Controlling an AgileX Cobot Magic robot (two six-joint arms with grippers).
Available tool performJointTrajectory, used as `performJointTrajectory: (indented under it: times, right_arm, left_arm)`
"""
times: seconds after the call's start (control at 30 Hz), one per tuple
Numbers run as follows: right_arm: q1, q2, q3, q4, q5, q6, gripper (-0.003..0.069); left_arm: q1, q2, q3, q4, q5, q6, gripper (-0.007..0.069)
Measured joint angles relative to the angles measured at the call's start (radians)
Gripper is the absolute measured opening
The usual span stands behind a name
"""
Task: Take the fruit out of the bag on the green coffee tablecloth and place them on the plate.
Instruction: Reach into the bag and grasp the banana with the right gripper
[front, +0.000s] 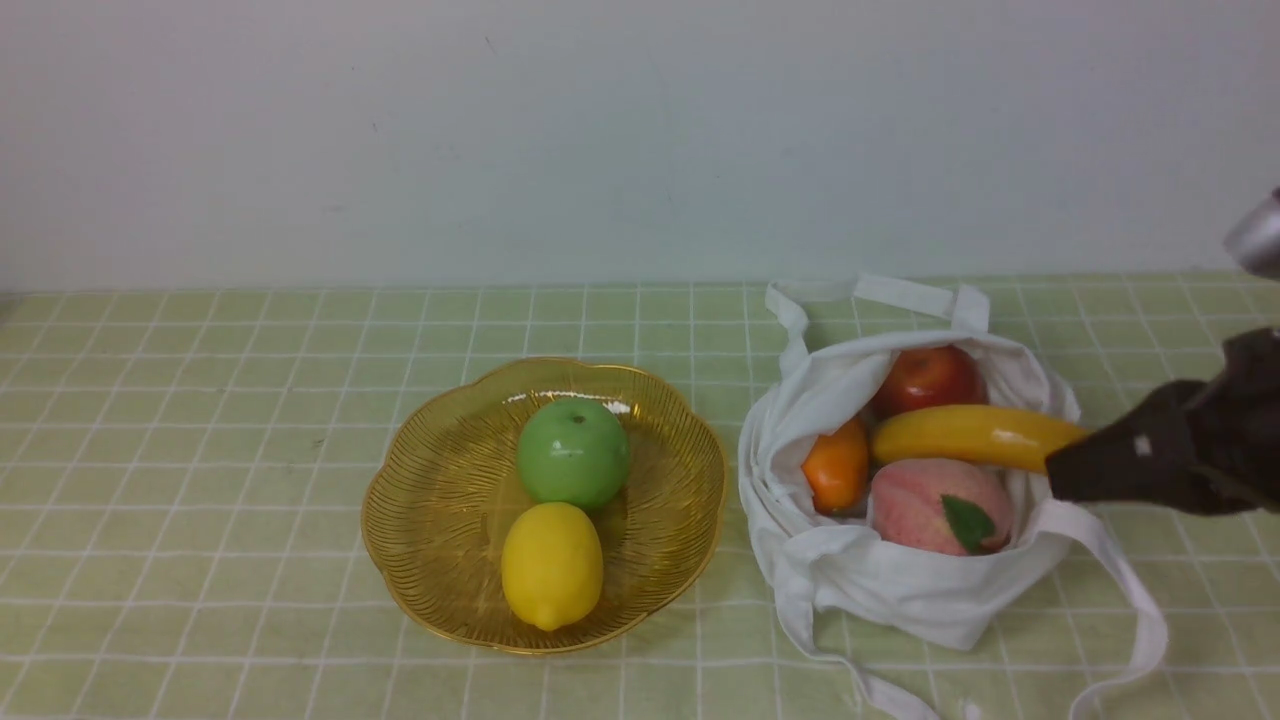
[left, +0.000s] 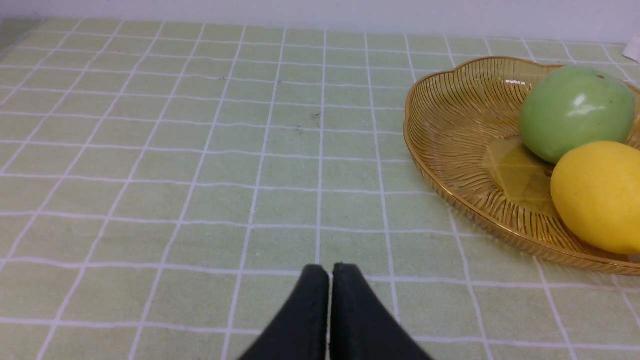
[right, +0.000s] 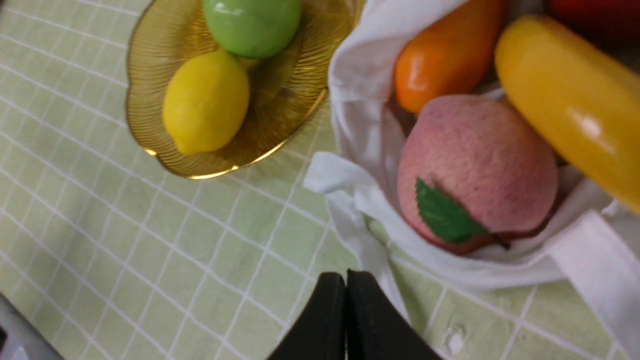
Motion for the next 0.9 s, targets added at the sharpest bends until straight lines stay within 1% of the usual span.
performJointTrajectory:
  times: [0.07, 0.13, 0.2, 0.23, 0.3, 0.33, 0.37, 0.4, 0.43, 0.47, 0.6, 0.67, 0.9]
  right_arm:
    - [0.035, 0.049, -0.052, -0.050, -0.017, 0.033, 0.0006]
    - [0.079, 0.106, -0.126, -0.132, -0.032, 0.090, 0.0025]
    - [0.127, 0.161, -0.205, -0.235, -0.035, 0.175, 0.0053]
    - [0.157, 0.184, -0.239, -0.314, -0.035, 0.218, 0.0078]
    - [0.193, 0.219, -0.281, -0.423, -0.035, 0.284, 0.0118]
    - [0.223, 0.251, -0.310, -0.539, -0.034, 0.345, 0.0167]
    - [0.226, 0.255, -0.310, -0.539, -0.034, 0.350, 0.0173]
    - [0.254, 0.285, -0.324, -0.646, -0.032, 0.392, 0.0242]
    - [0.256, 0.285, -0.324, -0.655, -0.032, 0.392, 0.0248]
    - [0.265, 0.301, -0.327, -0.701, -0.029, 0.411, 0.0283]
    - [0.276, 0.351, -0.328, -0.784, -0.028, 0.455, 0.0390]
    - [0.276, 0.376, -0.328, -0.814, -0.028, 0.462, 0.0423]
    - [0.276, 0.441, -0.329, -0.856, -0.056, 0.464, 0.0442]
  left_arm:
    - [0.000, 0.000, 0.000, 0.000, 0.000, 0.000, -0.0008]
    - [0.000, 0.000, 0.000, 0.000, 0.000, 0.000, -0.0008]
    - [0.000, 0.000, 0.000, 0.000, 0.000, 0.000, -0.0008]
    - [0.000, 0.000, 0.000, 0.000, 0.000, 0.000, -0.0008]
    - [0.000, 0.000, 0.000, 0.000, 0.000, 0.000, -0.0008]
    - [0.000, 0.000, 0.000, 0.000, 0.000, 0.000, -0.0008]
    - [0.000, 0.000, 0.000, 0.000, 0.000, 0.000, -0.0008]
    - [0.000, 0.000, 0.000, 0.000, 0.000, 0.000, -0.0008]
    - [0.000, 0.000, 0.000, 0.000, 0.000, 0.000, -0.0008]
    - [0.000, 0.000, 0.000, 0.000, 0.000, 0.000, -0.0008]
    - [0.000, 0.000, 0.000, 0.000, 0.000, 0.000, -0.0008]
    - [0.000, 0.000, 0.000, 0.000, 0.000, 0.000, -0.0008]
    - [0.000, 0.000, 0.000, 0.000, 0.000, 0.000, -0.0008]
